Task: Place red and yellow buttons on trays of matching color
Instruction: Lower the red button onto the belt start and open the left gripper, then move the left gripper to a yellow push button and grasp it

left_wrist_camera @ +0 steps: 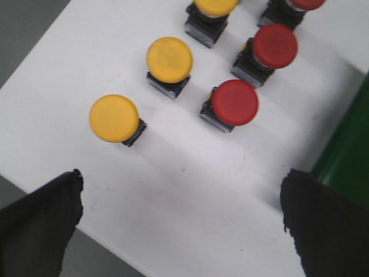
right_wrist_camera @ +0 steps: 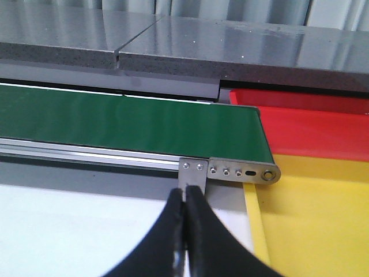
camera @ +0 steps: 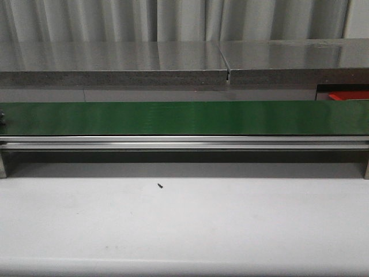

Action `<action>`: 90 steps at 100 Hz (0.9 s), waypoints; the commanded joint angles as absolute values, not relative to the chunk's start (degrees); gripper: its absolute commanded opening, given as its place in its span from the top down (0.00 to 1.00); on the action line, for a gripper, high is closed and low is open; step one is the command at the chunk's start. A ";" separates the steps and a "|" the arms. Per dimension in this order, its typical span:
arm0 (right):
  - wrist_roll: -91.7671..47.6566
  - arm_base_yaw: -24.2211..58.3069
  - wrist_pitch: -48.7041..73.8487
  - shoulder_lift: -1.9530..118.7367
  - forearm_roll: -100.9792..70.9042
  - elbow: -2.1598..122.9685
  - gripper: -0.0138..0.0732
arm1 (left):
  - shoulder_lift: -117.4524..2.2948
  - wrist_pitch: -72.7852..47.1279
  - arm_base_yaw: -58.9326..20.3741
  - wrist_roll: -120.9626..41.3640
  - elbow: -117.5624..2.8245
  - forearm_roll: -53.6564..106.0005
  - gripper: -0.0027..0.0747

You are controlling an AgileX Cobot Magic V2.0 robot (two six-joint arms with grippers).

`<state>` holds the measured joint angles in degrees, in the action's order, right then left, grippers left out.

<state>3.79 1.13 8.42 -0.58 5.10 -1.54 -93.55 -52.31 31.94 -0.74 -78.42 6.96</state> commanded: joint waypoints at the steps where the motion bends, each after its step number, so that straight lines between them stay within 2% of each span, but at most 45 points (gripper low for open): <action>1: 3.57 1.10 4.00 -1.56 5.16 -1.52 0.92 | -91.64 -47.21 33.39 0.00 -78.67 8.01 0.11; 90: 3.57 1.10 4.00 -1.56 5.16 -1.52 0.92 | -104.48 -38.21 34.46 1.52 -78.97 2.79 0.11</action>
